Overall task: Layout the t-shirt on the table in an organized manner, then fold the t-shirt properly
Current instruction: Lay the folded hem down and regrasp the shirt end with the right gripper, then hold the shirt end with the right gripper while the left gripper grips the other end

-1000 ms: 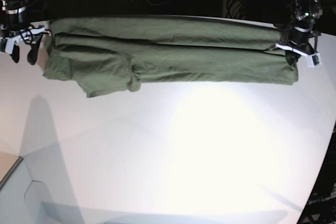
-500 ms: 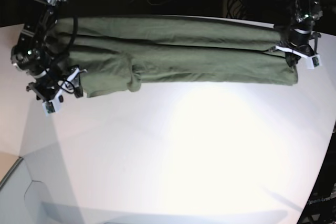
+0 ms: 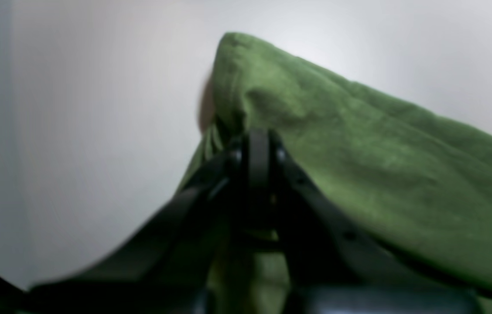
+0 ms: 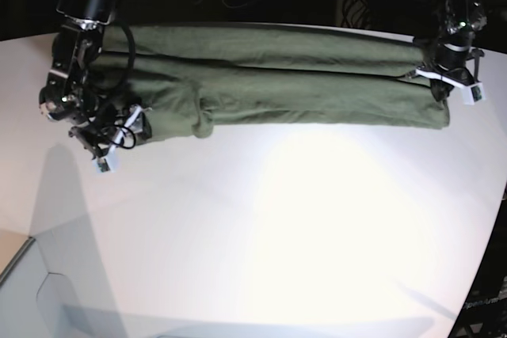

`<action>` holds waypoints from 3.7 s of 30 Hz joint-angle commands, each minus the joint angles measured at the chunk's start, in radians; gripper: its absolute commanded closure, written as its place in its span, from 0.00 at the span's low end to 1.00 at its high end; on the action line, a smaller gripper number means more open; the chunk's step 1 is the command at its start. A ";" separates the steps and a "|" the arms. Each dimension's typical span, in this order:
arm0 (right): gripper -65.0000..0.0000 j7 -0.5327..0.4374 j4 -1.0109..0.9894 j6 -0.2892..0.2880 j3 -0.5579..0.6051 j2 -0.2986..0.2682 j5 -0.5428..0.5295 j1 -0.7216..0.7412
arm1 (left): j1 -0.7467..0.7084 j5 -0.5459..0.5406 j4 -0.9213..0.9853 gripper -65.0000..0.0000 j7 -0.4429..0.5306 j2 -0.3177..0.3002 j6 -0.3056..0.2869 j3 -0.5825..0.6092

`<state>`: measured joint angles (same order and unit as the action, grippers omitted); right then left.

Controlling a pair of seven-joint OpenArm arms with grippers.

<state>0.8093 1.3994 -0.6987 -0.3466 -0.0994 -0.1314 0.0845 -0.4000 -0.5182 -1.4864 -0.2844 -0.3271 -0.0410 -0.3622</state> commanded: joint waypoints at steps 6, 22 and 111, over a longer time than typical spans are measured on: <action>0.53 -0.017 0.013 0.001 -0.002 0.002 -0.007 0.019 | 0.005 -0.001 -0.013 1.00 0.024 -0.014 0.002 -0.008; 1.00 0.040 0.384 0.001 0.031 0.005 -0.009 -0.088 | 0.005 -0.001 -0.013 1.00 0.026 -0.014 0.002 -0.011; 0.50 0.071 0.435 0.001 -0.125 0.092 -0.009 -0.309 | 0.043 0.008 0.168 0.90 0.026 -0.013 -0.182 -0.019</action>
<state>0.8940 1.8191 -0.6987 -0.4698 0.0002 -0.1291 -0.2279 -0.3485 -0.5209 -1.3190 -0.2131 -0.3325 -0.2321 -0.3820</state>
